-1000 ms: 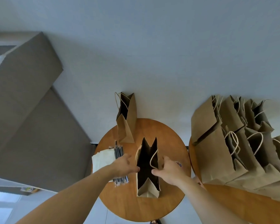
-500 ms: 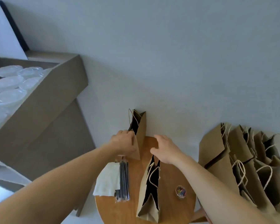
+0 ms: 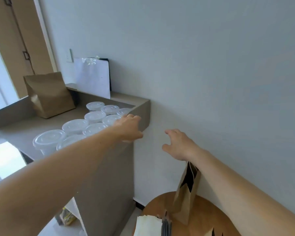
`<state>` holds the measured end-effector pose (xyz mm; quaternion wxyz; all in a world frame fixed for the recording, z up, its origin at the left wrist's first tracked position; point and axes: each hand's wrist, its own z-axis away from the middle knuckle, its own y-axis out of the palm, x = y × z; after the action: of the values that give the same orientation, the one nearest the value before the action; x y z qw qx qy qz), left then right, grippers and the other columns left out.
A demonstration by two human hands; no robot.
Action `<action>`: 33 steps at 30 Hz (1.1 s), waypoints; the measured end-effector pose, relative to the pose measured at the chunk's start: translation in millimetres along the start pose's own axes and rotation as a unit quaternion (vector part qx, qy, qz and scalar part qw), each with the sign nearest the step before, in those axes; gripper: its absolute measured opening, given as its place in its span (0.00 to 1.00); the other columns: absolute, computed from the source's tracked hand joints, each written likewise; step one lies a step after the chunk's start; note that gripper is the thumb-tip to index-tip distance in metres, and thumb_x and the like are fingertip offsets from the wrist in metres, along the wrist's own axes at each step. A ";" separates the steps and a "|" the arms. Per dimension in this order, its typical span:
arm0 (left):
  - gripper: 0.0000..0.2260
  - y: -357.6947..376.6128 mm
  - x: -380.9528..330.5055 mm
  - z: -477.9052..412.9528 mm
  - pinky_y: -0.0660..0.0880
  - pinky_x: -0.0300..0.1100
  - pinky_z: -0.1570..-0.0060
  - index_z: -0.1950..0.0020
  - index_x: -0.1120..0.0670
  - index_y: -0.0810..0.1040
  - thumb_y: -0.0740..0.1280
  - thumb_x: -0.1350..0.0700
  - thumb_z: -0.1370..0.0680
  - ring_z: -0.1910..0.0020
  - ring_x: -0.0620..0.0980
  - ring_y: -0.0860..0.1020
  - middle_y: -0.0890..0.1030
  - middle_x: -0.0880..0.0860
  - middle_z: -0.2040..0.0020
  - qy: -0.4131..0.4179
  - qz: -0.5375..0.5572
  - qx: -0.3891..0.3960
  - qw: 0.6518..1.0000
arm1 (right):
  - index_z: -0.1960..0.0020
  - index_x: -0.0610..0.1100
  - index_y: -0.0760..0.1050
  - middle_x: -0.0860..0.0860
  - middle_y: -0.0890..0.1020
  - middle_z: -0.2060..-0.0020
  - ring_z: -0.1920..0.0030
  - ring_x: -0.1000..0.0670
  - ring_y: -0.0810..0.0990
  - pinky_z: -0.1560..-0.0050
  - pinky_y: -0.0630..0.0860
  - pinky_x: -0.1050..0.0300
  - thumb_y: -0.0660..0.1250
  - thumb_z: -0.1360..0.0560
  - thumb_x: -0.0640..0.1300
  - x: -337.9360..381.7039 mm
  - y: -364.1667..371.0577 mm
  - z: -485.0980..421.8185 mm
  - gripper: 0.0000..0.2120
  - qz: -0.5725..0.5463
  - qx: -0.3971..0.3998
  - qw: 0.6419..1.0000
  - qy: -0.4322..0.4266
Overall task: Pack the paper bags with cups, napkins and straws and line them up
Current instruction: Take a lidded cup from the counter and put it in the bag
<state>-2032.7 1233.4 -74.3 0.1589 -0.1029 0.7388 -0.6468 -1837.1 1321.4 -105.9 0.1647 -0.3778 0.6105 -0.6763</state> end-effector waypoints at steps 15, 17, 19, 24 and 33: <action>0.32 -46.5 281.0 -73.9 0.69 0.51 0.38 0.22 0.50 0.60 0.67 0.45 0.23 0.29 0.56 0.66 0.67 0.53 0.27 -0.128 0.040 -0.013 0.991 | 0.29 0.46 0.67 0.47 0.70 0.31 0.35 0.43 0.73 0.39 0.73 0.47 0.63 0.25 0.58 218.2 20.8 -244.9 0.28 0.027 0.014 0.996 -0.079; 0.32 -38.3 302.6 -82.8 0.68 0.50 0.38 0.22 0.49 0.59 0.67 0.45 0.23 0.29 0.56 0.65 0.66 0.52 0.26 -0.132 0.046 -0.004 0.990 | 0.33 0.45 0.70 0.46 0.73 0.36 0.39 0.42 0.75 0.40 0.74 0.45 0.64 0.27 0.60 235.3 31.4 -274.4 0.28 0.033 0.027 0.996 -0.075; 0.33 -30.4 321.3 -90.6 0.68 0.50 0.37 0.21 0.48 0.58 0.67 0.46 0.24 0.28 0.55 0.64 0.65 0.51 0.25 -0.133 0.051 0.008 0.990 | 0.35 0.45 0.70 0.46 0.74 0.38 0.41 0.43 0.75 0.42 0.74 0.46 0.64 0.29 0.63 248.5 43.3 -301.7 0.29 0.038 0.041 0.996 -0.072; 0.34 -12.3 353.7 -106.6 0.68 0.47 0.40 0.21 0.49 0.57 0.66 0.45 0.24 0.27 0.55 0.64 0.65 0.52 0.25 -0.133 0.062 0.022 0.989 | 0.32 0.45 0.67 0.44 0.73 0.37 0.39 0.41 0.74 0.51 0.67 0.51 0.64 0.29 0.63 266.1 72.8 -356.9 0.33 0.099 0.046 0.992 -0.056; 0.34 7.9 369.6 -120.5 0.68 0.49 0.35 0.21 0.49 0.57 0.65 0.46 0.24 0.27 0.54 0.63 0.65 0.52 0.25 -0.115 0.079 0.046 0.989 | 0.28 0.45 0.64 0.43 0.69 0.33 0.35 0.37 0.71 0.43 0.70 0.45 0.63 0.29 0.67 273.8 106.1 -405.7 0.38 0.129 0.045 0.991 -0.012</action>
<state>-2419.7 1213.6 -106.1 0.2979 -0.1102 0.6910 -0.6493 -2332.1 1397.4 -109.3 0.2750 -0.2962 0.6214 -0.6712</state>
